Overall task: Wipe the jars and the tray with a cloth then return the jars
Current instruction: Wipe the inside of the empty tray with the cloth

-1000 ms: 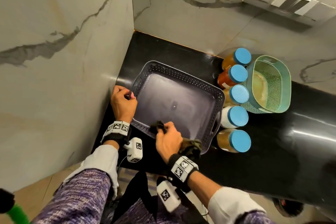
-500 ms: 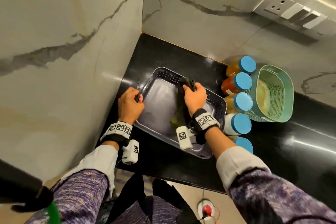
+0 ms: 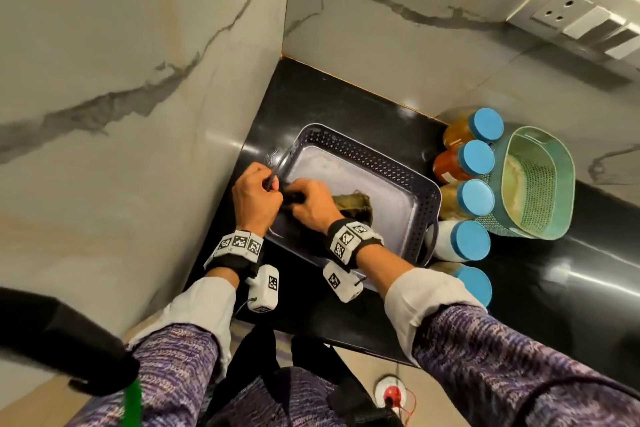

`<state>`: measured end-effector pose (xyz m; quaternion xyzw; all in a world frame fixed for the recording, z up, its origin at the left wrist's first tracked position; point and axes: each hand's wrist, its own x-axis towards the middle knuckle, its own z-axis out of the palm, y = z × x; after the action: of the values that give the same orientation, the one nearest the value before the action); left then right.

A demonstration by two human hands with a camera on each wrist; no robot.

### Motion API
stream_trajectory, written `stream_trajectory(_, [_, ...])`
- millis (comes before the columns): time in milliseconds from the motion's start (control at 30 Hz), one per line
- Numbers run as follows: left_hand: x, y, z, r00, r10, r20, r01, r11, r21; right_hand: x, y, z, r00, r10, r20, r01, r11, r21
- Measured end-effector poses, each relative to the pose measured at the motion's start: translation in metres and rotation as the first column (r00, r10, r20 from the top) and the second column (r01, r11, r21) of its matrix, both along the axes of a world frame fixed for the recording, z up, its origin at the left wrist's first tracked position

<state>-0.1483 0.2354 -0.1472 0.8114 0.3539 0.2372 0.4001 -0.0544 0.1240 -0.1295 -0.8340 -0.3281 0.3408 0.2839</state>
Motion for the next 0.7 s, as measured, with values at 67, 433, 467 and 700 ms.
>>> stream_trajectory(67, [0.0,0.0,0.0,1.0,-0.007,-0.022,0.007,1.0,0.004,-0.015,-0.007,0.001,0.979,0.201,-0.03,-0.202,0.978,-0.046])
stream_trajectory(433, [-0.003,0.001,0.003,0.994,-0.101,-0.032,0.103,0.991,0.086,0.026,-0.085,0.043,0.823,0.539,-0.179,-0.527,0.608,-0.593])
stream_trajectory(467, [-0.003,0.001,0.003,0.995,-0.092,-0.033,0.094,0.992,0.081,0.03,-0.096,0.046,0.814,0.547,-0.193,-0.526,0.556,-0.644])
stream_trajectory(700, [-0.004,-0.006,0.009,0.997,0.014,-0.071,-0.015,1.0,-0.005,0.067,-0.142,0.098,0.986,0.146,0.086,-0.107,0.93,-0.352])
